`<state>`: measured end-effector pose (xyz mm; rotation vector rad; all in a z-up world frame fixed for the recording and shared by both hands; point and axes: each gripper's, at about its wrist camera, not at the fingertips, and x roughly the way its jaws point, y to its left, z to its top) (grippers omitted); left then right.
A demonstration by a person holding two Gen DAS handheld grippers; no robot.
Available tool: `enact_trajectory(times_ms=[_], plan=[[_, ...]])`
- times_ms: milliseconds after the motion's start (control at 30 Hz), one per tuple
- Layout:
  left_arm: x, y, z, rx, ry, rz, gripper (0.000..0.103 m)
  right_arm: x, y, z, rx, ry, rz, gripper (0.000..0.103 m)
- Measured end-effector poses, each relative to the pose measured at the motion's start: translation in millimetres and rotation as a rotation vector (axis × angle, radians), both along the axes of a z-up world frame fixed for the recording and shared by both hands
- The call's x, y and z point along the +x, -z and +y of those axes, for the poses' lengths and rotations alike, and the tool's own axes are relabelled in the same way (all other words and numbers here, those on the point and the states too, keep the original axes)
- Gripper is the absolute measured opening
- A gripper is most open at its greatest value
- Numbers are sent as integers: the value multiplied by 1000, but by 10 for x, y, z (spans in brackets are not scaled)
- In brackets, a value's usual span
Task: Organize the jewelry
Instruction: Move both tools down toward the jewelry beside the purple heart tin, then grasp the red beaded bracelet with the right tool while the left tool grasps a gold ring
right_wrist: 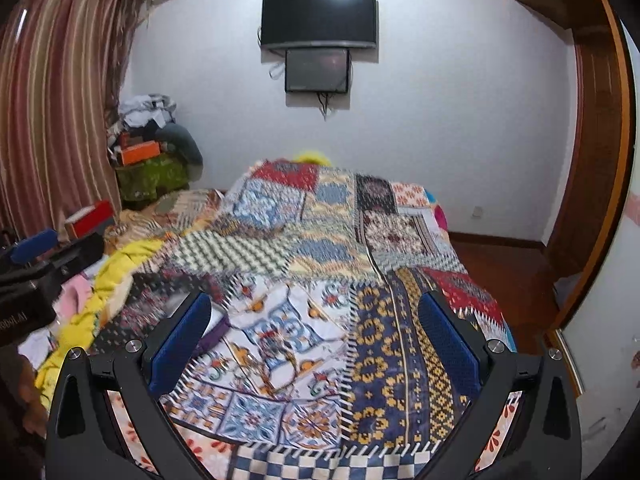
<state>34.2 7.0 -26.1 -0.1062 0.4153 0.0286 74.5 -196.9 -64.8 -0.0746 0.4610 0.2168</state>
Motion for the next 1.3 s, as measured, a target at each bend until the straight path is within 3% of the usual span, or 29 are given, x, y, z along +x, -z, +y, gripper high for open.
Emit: enact_trajectory(times_ms=[367,533,800,933,1300], plan=[[436,630,148,4,-14,244,103,349,552,-163,-30,1,239,103],[566,955,118,14,35,357,103,464,746,-170,-25,-33,313,102],[701,1251,-125,47,142,438,97,624,948,-55,-28,-108,392,102],[774,1362,-197,40,182,474,88,673,1004,10,-45,-141,408,96],[907,1598,-247,-9,258,550,52,880,1256,239,-33,-259,534,65]])
